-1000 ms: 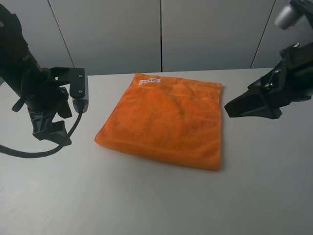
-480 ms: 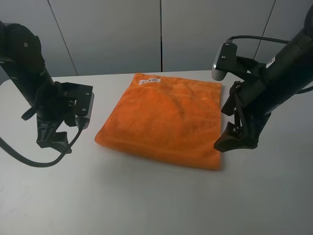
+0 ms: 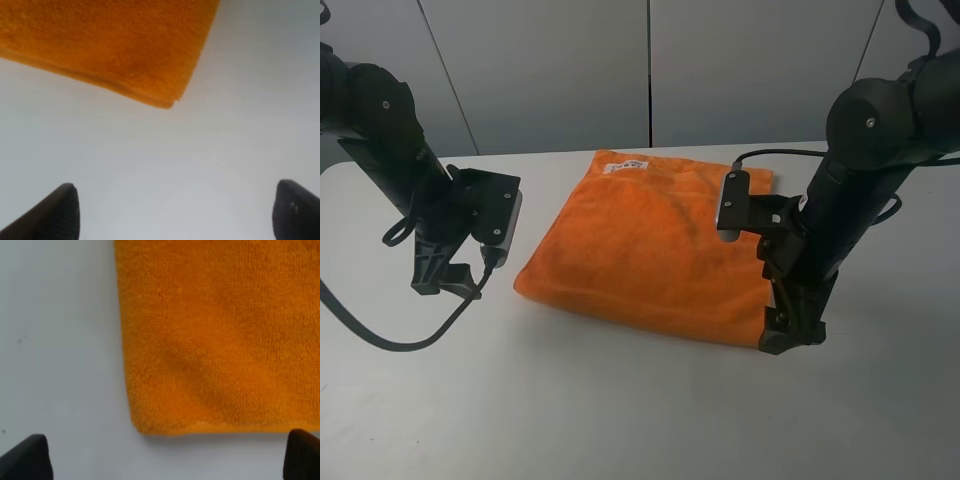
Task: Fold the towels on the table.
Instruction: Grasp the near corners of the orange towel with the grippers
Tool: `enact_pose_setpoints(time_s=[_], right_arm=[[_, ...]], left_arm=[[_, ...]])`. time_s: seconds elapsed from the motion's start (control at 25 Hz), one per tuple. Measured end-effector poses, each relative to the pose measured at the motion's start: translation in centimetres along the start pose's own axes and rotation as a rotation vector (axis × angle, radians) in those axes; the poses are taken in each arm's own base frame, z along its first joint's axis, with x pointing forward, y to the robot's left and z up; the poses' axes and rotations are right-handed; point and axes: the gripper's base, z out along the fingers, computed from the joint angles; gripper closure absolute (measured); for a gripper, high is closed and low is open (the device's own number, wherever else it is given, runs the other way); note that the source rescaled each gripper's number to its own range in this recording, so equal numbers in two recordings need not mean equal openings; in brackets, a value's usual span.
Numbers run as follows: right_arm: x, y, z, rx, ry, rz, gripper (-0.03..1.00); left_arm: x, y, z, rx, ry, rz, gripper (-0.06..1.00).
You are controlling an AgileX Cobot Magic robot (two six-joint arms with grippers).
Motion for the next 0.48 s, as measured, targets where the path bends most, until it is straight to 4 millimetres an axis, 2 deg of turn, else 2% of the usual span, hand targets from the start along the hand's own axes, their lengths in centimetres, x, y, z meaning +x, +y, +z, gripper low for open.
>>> enact_pose_setpoints(time_s=[0.12,0.32,0.48], right_arm=[[-0.1,-0.3,0.6,0.011,-0.005,0.012,-0.03],[-0.1,-0.3,0.8,0.005,0.001,0.02,-0.03],[-0.5,0.1,0.9,0.003,0.005,0.004,-0.03]], left_arm=[[-0.2,0.1,0.2,-0.017,-0.005,0.01,-0.05],[-1.4,-0.4,1.8,0.0,0.01,0.07,-0.05],[-2.0,-0.4,2.0,-0.03,-0.004,0.089,-0.05]])
